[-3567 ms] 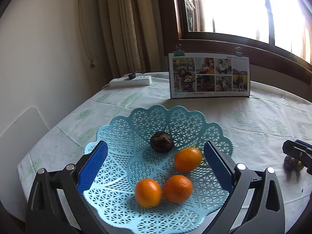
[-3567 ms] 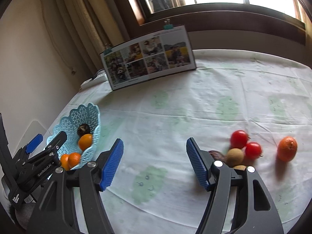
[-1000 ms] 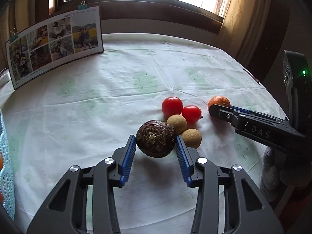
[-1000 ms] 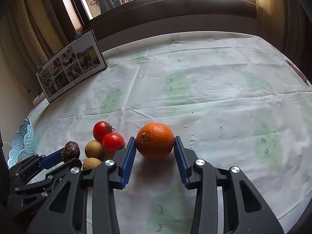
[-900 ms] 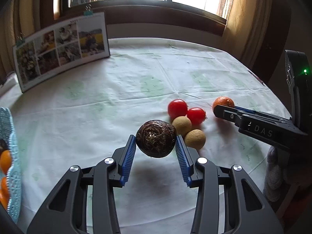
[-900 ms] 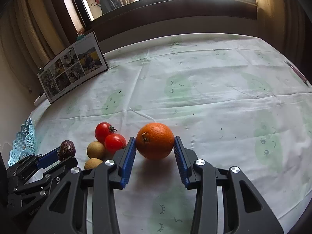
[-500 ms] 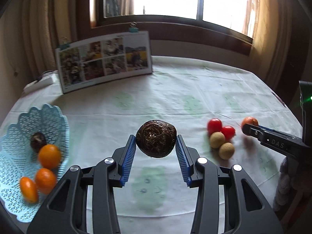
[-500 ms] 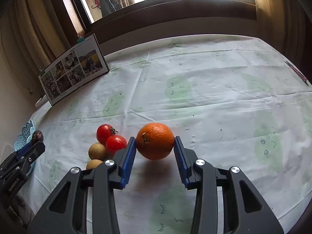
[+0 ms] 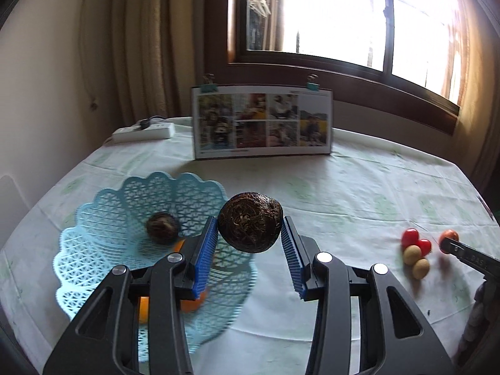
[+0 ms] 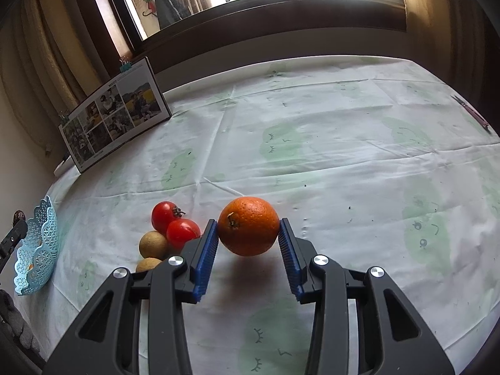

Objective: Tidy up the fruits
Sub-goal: 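Drop the dark fruit into the basket with the left gripper while the right gripper carries the orange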

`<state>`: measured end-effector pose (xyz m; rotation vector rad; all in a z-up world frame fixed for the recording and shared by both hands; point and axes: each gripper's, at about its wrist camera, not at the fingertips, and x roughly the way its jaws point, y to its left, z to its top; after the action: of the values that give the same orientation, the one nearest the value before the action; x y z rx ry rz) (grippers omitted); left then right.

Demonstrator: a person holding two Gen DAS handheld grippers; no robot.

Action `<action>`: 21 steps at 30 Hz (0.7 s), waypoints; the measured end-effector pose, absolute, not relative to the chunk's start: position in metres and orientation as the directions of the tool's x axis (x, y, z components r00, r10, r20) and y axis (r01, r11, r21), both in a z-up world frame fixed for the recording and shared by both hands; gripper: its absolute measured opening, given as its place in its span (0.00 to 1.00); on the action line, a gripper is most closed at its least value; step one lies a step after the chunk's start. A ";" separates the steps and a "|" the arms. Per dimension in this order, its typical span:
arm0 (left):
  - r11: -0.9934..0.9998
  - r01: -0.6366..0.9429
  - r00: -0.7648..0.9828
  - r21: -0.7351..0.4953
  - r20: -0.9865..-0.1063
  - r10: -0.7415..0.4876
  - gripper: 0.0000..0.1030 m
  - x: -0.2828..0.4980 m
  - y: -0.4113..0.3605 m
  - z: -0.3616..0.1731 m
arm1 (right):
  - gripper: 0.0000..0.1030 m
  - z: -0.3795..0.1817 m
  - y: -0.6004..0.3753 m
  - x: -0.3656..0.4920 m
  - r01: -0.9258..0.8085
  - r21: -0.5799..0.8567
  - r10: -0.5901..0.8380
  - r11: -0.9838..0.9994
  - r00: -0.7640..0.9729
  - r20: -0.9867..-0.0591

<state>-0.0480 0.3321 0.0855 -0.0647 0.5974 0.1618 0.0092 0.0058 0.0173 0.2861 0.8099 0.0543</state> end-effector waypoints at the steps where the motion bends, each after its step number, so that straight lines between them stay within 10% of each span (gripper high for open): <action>1: 0.983 -0.185 0.814 -0.014 -0.563 0.145 0.42 -0.049 0.337 0.085 | 0.39 0.017 0.006 0.009 0.063 0.272 0.155 0.960 0.690 -0.707; 13: 0.935 -0.354 0.778 -0.007 -0.557 0.291 0.43 -0.063 0.397 0.080 | 0.39 0.019 0.011 0.009 0.078 0.244 0.123 0.966 0.695 -0.708; 17: 0.916 -0.402 0.776 -0.016 -0.537 0.331 0.65 -0.071 0.413 0.082 | 0.39 0.025 0.016 0.009 0.079 0.252 0.126 0.964 0.702 -0.701; 21: 0.909 -0.416 0.775 -0.015 -0.528 0.346 0.66 -0.074 0.420 0.082 | 0.39 0.036 0.034 0.008 0.037 0.262 0.158 0.964 0.714 -0.682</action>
<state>-0.0742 0.4199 0.0823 -0.1342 0.5449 0.4141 0.0084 0.0344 0.0362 0.2661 0.7752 0.0678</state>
